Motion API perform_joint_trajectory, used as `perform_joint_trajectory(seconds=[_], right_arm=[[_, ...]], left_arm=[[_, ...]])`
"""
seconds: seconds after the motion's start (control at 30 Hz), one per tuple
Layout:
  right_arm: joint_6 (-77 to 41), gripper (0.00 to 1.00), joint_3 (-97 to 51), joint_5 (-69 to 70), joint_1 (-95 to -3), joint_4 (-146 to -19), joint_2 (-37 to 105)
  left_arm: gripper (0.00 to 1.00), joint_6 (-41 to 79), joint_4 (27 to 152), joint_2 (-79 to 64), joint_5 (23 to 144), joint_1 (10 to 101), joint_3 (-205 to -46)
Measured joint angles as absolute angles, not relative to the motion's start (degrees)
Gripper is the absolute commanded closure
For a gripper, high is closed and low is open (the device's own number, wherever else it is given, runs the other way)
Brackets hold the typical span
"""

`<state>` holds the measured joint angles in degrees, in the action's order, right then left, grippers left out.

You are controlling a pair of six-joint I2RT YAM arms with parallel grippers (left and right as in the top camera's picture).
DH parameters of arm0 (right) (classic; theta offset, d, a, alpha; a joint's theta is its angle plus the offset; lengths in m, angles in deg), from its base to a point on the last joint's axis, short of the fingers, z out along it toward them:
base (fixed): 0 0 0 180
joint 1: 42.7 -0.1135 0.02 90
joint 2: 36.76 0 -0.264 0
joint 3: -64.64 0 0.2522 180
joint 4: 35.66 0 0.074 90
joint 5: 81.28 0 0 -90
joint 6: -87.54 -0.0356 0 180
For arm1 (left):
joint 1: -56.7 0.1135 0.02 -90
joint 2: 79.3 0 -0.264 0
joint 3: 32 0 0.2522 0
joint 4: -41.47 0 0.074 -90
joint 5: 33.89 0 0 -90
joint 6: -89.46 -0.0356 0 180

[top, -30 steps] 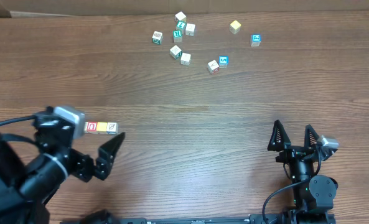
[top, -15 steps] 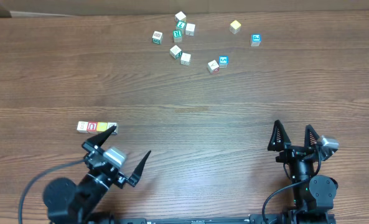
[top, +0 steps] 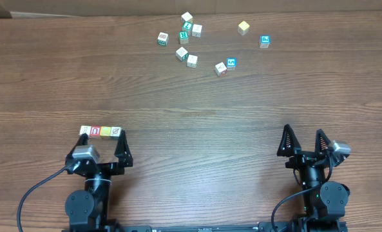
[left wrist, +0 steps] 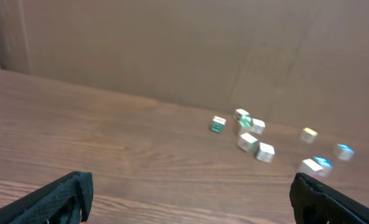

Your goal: Form a horizontal line

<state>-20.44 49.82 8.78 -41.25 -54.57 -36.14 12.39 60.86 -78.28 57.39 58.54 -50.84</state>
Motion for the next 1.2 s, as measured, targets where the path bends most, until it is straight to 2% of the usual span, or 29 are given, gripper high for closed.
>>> perform_joint_trajectory(seconds=[0.1,0.53,1.2], right_arm=[[-20.4,0.00,49.8,8.8,-41.3,-54.6,-36.1],[-20.4,0.00,49.8,8.8,-41.2,-54.6,-36.1],[-20.4,0.00,49.8,8.8,-41.2,-54.6,-36.1]], left_arm=[[0.00,10.2,57.4,-78.3,56.3,58.5,-47.5],[0.01,-1.0,59.7,-78.4,55.4,58.5,-46.3],[0.00,-2.3,59.7,-78.4,55.4,58.5,-46.3]])
